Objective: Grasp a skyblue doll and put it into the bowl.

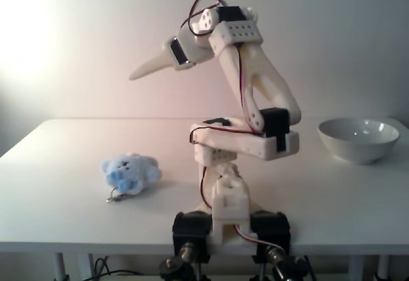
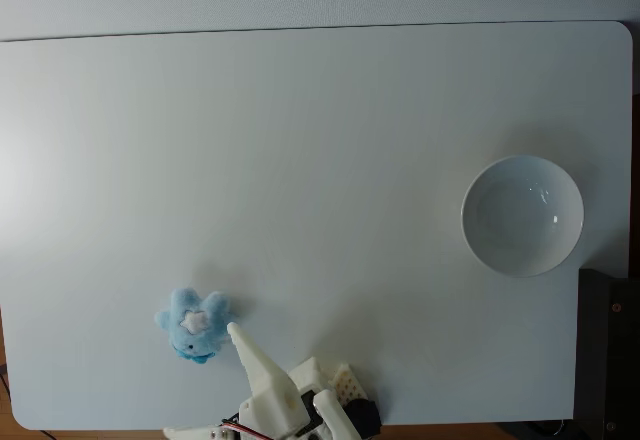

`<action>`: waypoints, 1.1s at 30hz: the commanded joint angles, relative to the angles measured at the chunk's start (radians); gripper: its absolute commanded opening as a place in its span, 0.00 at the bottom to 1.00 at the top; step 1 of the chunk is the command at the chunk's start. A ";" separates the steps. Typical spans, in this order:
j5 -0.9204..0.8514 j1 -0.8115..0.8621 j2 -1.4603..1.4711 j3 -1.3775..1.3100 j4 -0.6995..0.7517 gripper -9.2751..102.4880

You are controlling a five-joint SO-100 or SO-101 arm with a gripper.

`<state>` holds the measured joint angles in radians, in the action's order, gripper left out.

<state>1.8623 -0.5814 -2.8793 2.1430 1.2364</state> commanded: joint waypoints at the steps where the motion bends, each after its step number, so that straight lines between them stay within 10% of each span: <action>1: -0.008 -0.008 0.255 -0.124 -0.005 0.77; 23: -0.043 -0.222 0.910 -0.204 0.075 0.77; 33: -0.040 -0.222 0.920 -0.035 0.115 0.93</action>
<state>1.8178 -0.8007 -1.9574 2.1000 1.3545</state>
